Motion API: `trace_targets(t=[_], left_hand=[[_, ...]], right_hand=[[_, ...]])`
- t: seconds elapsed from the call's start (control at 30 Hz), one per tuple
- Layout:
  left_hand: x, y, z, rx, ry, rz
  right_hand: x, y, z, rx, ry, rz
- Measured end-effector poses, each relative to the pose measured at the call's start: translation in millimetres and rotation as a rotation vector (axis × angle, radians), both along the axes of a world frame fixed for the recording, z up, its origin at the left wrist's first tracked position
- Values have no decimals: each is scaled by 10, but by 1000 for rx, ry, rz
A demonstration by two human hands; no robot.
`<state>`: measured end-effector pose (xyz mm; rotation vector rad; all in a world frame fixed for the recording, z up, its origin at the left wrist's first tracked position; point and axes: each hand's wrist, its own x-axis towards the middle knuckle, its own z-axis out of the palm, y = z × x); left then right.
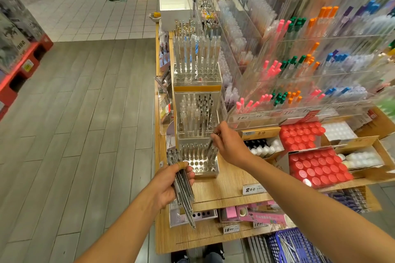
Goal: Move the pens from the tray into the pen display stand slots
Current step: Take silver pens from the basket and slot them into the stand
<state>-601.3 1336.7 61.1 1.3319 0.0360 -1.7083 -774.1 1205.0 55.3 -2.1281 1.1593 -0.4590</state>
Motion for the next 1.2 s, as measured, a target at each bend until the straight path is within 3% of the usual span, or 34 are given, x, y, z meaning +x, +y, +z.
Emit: trace_targets(t=[0.23, 0.4, 0.6, 0.83, 0.9, 1.03, 1.2], left_hand=[[18, 11, -15, -4, 9, -13], [34, -8, -36, -1, 18, -11], [58, -32, -97, -8, -12, -51], [65, -34, -112, -51, -18, -56], [53, -44, -108, -62, -25, -54], [-2, -47, -99, -80, 2, -63], [-59, -36, -71, -93, 62, -87]], right_hand=[[45, 8, -251, -12, 149, 68], [85, 4, -314, -174, 265, 115], [136, 53, -334, -228, 300, 125], [171, 115, -319, -239, 369, 29], [202, 154, -255, -65, 196, -57], [312, 254, -100, 590, -145, -71], [386, 370, -84, 787, -291, -102]])
